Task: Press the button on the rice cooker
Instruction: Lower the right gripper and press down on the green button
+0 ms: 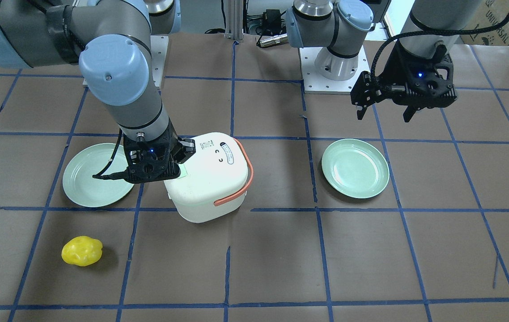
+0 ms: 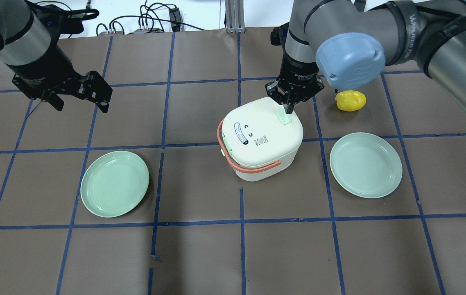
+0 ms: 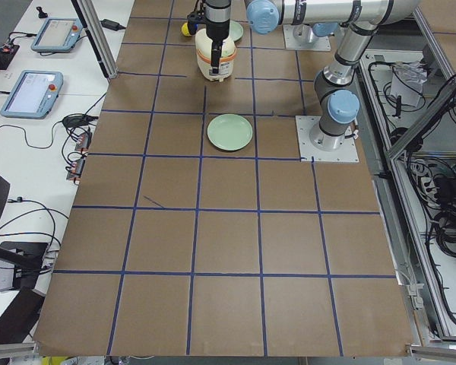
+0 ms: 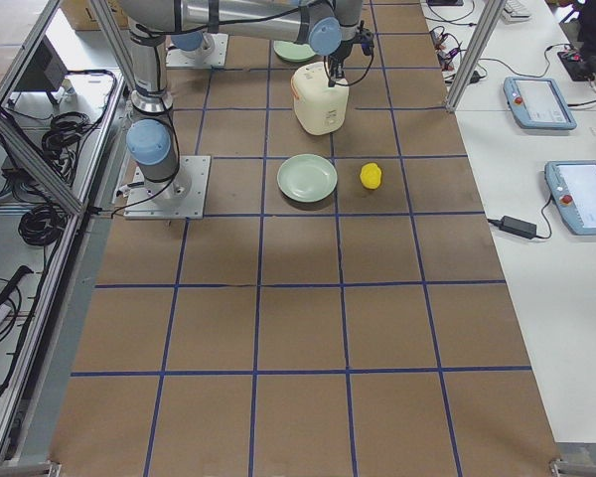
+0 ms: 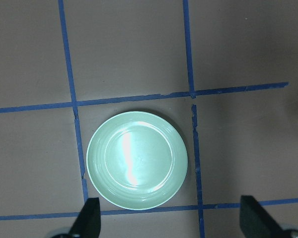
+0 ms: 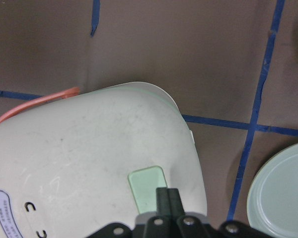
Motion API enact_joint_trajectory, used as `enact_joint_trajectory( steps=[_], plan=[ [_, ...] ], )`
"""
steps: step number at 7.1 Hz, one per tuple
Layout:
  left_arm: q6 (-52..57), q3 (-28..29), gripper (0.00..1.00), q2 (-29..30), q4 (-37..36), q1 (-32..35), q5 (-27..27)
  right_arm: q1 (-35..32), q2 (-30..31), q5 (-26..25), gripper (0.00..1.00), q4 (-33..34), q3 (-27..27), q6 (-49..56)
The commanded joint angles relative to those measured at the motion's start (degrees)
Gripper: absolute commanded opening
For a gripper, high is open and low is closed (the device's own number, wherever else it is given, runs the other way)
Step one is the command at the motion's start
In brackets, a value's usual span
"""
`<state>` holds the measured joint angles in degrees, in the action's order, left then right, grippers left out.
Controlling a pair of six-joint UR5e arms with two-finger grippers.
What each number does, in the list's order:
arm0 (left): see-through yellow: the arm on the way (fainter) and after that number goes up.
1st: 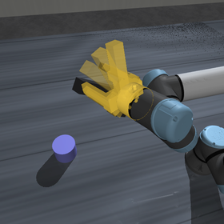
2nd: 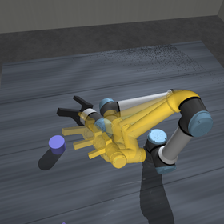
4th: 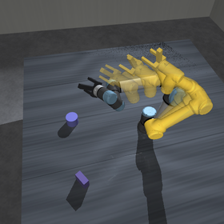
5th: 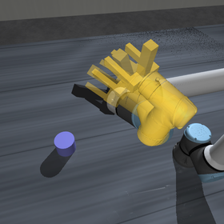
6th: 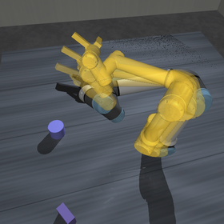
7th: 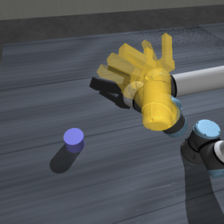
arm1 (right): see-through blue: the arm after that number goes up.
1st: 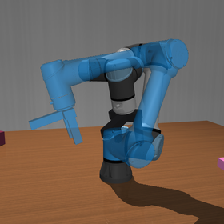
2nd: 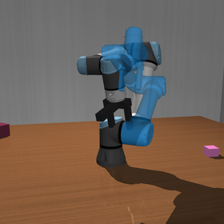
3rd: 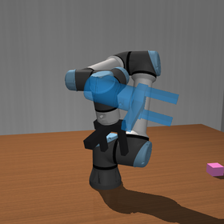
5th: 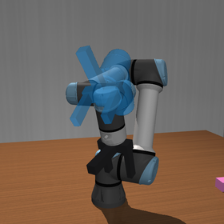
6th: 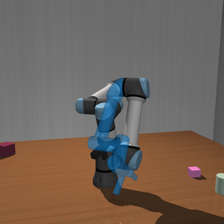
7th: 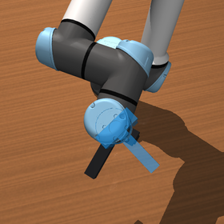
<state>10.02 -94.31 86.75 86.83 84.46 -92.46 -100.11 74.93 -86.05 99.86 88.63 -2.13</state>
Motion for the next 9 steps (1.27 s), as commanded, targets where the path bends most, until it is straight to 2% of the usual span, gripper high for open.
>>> enact_joint_trajectory(
  steps=[1, 9],
  plan=[
    [0.0, 0.0, 1.0, 0.0, 0.0, 0.0, 0.0, -0.26, 0.21, 0.0, 0.08, -0.1, 0.05, -0.77],
    [0.0, 0.0, 1.0, 0.0, 0.0, 0.0, 0.0, -0.44, 0.04, 0.71, 0.09, 0.07, 1.9, -0.77]
  ],
)
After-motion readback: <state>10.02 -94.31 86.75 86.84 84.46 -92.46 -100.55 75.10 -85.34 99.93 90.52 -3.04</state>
